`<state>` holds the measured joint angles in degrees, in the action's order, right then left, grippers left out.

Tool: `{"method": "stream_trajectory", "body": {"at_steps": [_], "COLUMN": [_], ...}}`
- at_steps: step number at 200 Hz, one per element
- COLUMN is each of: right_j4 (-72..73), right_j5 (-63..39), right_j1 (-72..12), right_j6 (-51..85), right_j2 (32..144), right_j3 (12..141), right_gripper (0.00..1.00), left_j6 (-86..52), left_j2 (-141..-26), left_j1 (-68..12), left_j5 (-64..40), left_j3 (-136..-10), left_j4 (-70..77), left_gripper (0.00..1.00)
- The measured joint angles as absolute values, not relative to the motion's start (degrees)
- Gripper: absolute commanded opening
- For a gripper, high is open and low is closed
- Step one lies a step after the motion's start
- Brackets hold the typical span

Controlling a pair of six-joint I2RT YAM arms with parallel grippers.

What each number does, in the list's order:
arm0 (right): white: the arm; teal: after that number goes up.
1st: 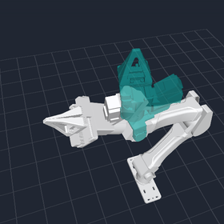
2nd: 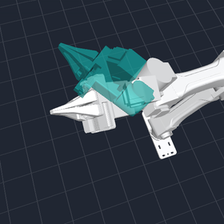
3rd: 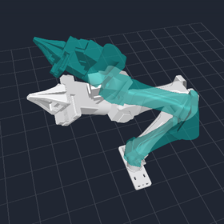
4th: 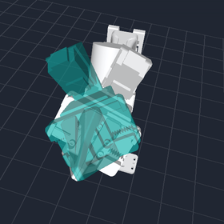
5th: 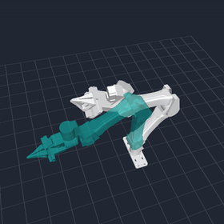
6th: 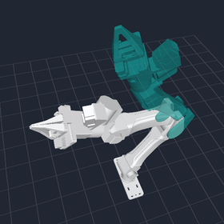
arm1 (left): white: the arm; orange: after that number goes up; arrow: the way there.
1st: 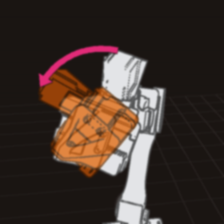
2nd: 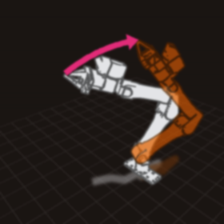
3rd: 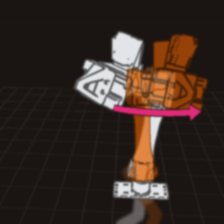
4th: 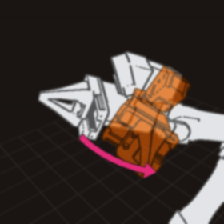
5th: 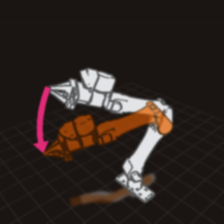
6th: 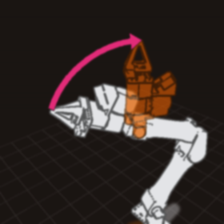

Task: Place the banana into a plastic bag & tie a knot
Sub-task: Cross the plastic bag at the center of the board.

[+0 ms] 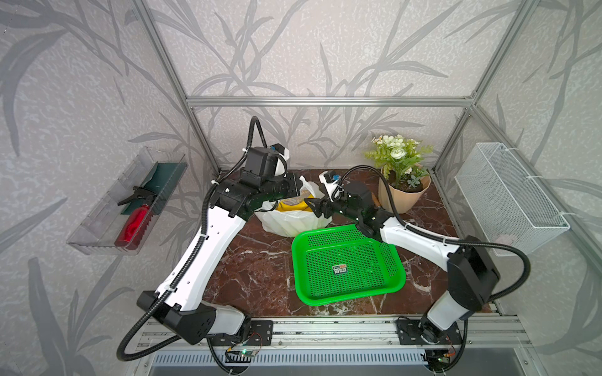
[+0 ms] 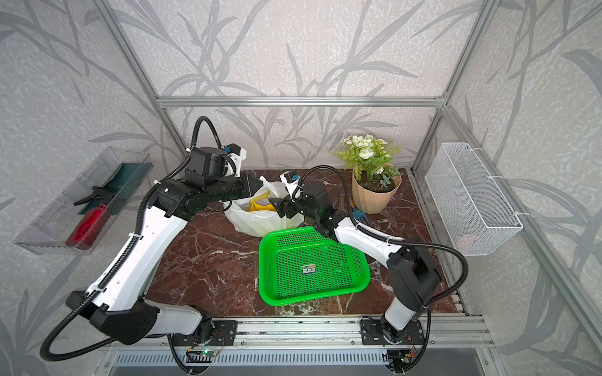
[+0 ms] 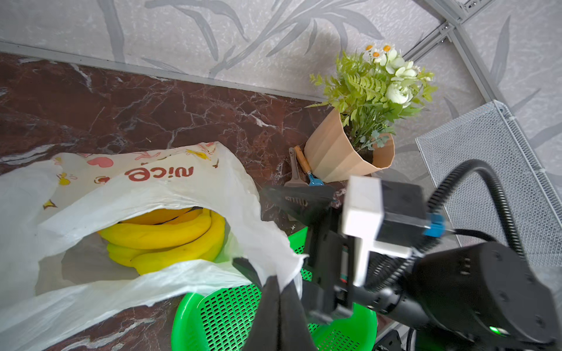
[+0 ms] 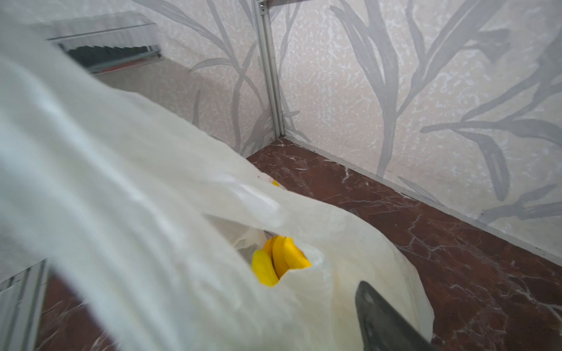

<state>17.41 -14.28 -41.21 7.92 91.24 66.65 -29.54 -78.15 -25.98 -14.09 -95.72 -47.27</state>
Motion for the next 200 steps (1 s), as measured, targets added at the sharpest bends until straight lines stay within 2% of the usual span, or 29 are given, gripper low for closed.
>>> {"method": "stream_trajectory", "body": {"at_steps": [37,65,111,152,170,200], "right_j4": [10.7,7.5,3.2,0.4,-4.9,-13.9], "right_j5": [-21.4,-24.3,-24.9,-23.8,-21.1,-17.5], "right_j1": [-40.2,-38.4,-37.7,-41.3,-44.6,-48.2], "right_j6": [9.9,11.9,14.0,16.2,18.9,24.6], "right_j2": [83.1,80.5,83.4,92.4,96.5,101.7], "right_j3": [65.7,65.7,72.6,86.0,92.7,101.4], "right_gripper": [0.82,0.75,0.48,0.51,0.51,0.58], "left_j6": [-29.6,-30.3,-34.2,-36.9,-37.6,-38.4], "left_j2": [-72.8,-67.4,-58.5,-53.0,-51.9,-51.0], "left_j1": [-28.2,-29.0,-29.2,-29.2,-29.2,-29.1], "left_j5": [-11.6,-8.6,-5.3,-3.8,-3.0,-2.9], "left_j3": [-83.3,-73.0,-62.2,-55.9,-54.3,-53.0], "left_j4": [-39.8,-33.6,-26.6,-22.9,-22.1,-20.5], "left_gripper": [0.00,0.00,0.00,0.00,0.00,0.00]}}
